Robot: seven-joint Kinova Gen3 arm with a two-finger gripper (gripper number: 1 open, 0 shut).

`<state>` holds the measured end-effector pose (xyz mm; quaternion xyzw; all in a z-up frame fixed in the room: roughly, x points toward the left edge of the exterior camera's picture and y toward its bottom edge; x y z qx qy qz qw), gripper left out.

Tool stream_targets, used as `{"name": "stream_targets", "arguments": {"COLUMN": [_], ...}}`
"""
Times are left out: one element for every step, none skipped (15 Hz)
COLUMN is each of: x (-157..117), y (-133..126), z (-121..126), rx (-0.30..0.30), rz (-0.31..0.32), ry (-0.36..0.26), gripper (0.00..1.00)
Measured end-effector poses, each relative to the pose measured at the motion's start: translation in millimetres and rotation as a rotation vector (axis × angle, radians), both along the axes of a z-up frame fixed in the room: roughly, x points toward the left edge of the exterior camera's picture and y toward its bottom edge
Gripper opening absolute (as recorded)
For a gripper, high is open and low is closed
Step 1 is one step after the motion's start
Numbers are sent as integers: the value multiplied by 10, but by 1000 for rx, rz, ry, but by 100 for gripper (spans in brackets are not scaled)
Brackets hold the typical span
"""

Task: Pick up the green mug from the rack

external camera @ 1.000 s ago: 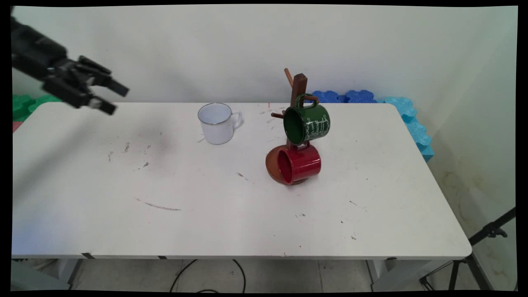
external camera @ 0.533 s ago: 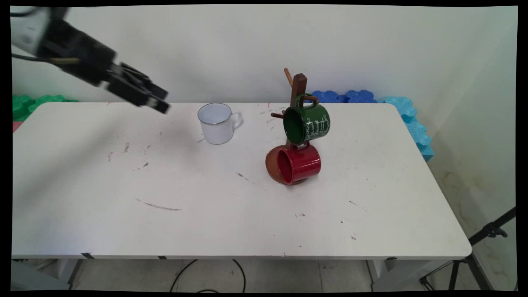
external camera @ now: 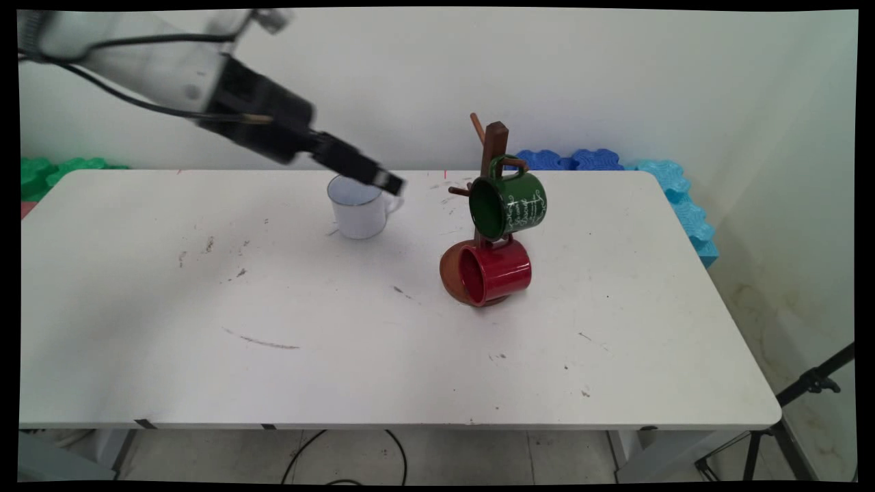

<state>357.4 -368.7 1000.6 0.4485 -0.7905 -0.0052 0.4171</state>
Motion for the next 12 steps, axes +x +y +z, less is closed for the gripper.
{"name": "stream_targets", "arguments": {"x": [-142,-297,-441,-556,-680,-790,-873,-926,-1004,-1069,-1143,-1199], "y": [-11,-18,-22,-16,-6,6,17,24,31,34,30,25], "z": [-21,-46,-73,-100,-132,-173,-212,-236,-285,-329,-381,-423], "rx": [0,1,3,8,13,19,23,25,29,31,31,29], "rz": [10,20,29,37,45,50,55,59,67,73,79,83], "ry": [7,16,24,31,38,45,49,52,56,60,66,72], "gripper": [100,100,100,100,100,100,100,100,100,100,100,100]}}
